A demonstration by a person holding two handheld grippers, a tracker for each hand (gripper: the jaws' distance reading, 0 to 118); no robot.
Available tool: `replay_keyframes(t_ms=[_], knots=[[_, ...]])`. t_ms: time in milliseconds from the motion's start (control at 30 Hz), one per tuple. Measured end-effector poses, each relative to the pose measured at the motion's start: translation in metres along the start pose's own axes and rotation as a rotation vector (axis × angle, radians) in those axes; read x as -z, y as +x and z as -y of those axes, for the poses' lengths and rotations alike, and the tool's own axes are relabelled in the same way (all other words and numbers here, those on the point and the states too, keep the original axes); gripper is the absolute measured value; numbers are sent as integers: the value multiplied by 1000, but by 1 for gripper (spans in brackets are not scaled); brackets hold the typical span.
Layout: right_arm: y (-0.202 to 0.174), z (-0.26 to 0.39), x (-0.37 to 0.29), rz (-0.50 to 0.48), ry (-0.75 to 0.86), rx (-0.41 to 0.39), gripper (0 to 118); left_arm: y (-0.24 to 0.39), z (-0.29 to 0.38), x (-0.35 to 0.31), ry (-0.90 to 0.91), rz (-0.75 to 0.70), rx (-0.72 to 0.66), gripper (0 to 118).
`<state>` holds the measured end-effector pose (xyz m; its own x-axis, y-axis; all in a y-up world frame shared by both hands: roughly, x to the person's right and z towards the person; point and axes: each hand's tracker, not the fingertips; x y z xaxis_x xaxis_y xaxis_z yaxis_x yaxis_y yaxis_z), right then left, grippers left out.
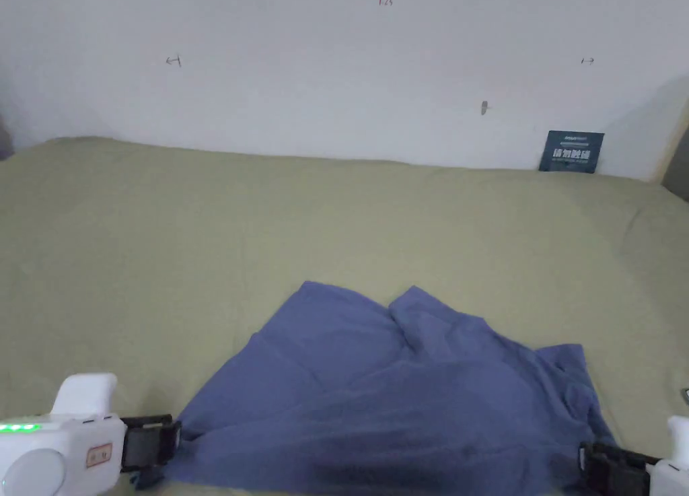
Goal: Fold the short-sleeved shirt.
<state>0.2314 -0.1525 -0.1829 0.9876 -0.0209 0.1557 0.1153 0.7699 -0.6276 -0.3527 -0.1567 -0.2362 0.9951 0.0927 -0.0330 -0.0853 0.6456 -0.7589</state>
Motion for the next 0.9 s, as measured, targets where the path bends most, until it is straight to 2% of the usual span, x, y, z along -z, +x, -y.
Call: replay_keyframes(t_ms=[67, 100, 133, 167, 200, 233, 300, 433, 467, 500, 533, 567, 700, 800, 833, 867, 900], knots=[[-5, -3, -9, -36, 19, 1, 115, -2, 0, -10, 14, 1, -38, 109], [-8, -3, -14, -44, 30, 7, 109, -3, 0, -14, 27, -10, -47, 106], [-12, -3, -18, -61, 48, 4, 76, -4, 1, -19, 33, -8, -41, 93], [-16, -4, -22, -62, 54, -5, 28, -4, 2, -24, 49, -11, -29, 66], [-21, -3, -23, -54, 62, -16, 0, -3, 4, -26, 52, -24, -21, 24], [-25, 3, -26, -51, 77, -24, 0, -5, 6, -27, 63, -60, -11, 0], [-30, 4, -29, -116, 62, -21, 0, -12, 10, -29, 45, -31, -1, 0], [-40, 8, -28, -131, 61, -29, 0, -18, 12, -18, -3, -8, -7, 1], [-42, 10, -26, -131, 59, -29, 0, -20, 12, -13, -16, 6, -15, 12], [-44, 12, -25, -134, 55, -32, 0, -21, 11, -9, -31, 27, -21, 39], [-46, 7, -25, -139, 48, -37, 0, -22, 11, -2, -50, 42, -29, 91], [-47, 9, -24, -141, 44, -41, 0, -22, 12, 9, -88, 33, -32, 114], [-51, 11, -22, -141, 27, -52, 0, -16, 8, 41, -135, -29, 46, 113], [-51, 12, -19, -137, 9, -57, 0, -13, 5, 58, -168, -29, 57, 108], [-51, 12, -18, -138, 1, -61, 0, -11, 5, 62, -171, -31, 62, 90], [-51, 14, -16, -136, -2, -64, 0, -10, 4, 61, -173, -28, 66, 57], [-51, 14, -14, -133, -7, -67, 0, -10, 3, 58, -172, -7, 75, 17]])
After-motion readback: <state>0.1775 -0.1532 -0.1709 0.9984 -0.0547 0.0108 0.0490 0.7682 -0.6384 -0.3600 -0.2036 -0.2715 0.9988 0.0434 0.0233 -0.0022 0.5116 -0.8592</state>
